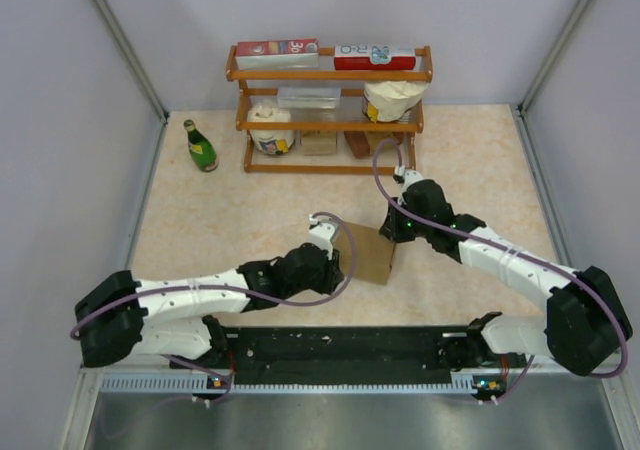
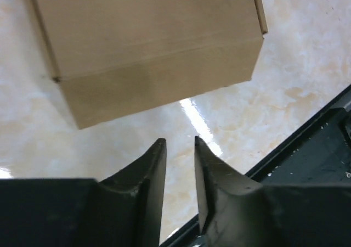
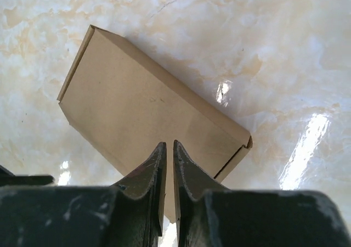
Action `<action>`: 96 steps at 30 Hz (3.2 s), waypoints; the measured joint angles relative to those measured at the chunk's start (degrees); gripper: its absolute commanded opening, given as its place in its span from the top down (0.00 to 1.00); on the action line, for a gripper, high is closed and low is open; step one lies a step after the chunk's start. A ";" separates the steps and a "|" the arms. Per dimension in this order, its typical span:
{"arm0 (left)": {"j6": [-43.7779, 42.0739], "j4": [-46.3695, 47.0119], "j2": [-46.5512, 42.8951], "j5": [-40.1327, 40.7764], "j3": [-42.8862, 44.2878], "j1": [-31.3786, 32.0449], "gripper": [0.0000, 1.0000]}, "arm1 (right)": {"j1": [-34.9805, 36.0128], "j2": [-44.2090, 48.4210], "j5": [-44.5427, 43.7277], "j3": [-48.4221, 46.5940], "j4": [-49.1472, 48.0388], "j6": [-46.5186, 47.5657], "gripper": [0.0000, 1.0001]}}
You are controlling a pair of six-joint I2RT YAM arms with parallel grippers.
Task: Fold the paper box
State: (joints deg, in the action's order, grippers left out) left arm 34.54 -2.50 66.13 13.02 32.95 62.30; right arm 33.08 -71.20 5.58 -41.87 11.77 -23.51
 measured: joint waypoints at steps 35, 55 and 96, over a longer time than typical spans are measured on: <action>4.26 -1.20 24.09 1.73 10.69 3.82 1.00 | -2.05 -27.63 -3.26 -21.27 8.57 8.59 1.00; 1.09 -4.98 28.04 3.37 15.08 1.86 1.00 | -1.88 -27.34 5.99 -18.40 8.98 9.60 1.00; 2.54 -6.95 1.99 3.85 0.48 -10.03 1.00 | -0.70 -19.91 -6.58 -17.20 13.07 9.42 1.00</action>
State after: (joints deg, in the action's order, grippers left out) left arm 37.08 -9.45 68.12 16.86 33.43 52.27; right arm 32.38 -91.11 -0.99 -59.07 24.84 -14.09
